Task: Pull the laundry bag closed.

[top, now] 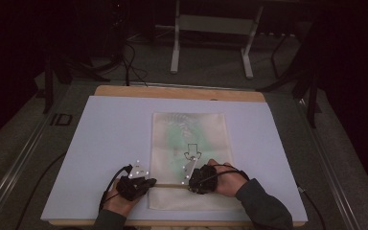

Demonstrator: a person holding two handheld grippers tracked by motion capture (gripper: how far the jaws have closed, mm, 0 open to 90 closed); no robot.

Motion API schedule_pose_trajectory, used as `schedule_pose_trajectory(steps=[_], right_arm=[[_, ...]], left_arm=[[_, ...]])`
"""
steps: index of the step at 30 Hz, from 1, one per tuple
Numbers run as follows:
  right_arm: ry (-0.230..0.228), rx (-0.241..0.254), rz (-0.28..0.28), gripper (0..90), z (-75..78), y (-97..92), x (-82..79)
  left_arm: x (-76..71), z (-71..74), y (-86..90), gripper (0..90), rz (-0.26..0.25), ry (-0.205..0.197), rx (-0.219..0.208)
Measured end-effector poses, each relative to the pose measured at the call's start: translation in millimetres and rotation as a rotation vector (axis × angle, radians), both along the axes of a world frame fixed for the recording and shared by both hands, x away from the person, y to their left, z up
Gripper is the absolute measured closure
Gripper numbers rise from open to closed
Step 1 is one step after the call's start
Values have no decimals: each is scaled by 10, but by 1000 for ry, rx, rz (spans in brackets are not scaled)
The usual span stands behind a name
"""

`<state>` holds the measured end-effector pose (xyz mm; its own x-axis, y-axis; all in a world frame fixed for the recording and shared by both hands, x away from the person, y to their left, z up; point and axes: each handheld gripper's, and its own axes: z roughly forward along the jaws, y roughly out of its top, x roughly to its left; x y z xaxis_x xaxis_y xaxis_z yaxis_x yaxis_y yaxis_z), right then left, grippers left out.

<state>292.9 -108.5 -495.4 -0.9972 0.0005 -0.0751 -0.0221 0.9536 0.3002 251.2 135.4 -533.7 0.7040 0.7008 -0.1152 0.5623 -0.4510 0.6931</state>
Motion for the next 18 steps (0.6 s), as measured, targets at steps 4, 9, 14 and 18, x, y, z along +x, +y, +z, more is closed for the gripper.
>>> schedule_pose_trajectory(steps=[4,9,14,18], right_arm=[[-3,-7,0,823,-3,-9,-4],[-3,-4,-8,823,-1,-63,0],[0,2,-14,822,7,-93,1],[3,0,-17,823,8,-105,2]], left_arm=[[0,0,0,892,0,0,0],[1,0,1,892,0,0,0],[1,-1,1,892,0,0,-1],[0,-1,1,892,1,0,-1]])
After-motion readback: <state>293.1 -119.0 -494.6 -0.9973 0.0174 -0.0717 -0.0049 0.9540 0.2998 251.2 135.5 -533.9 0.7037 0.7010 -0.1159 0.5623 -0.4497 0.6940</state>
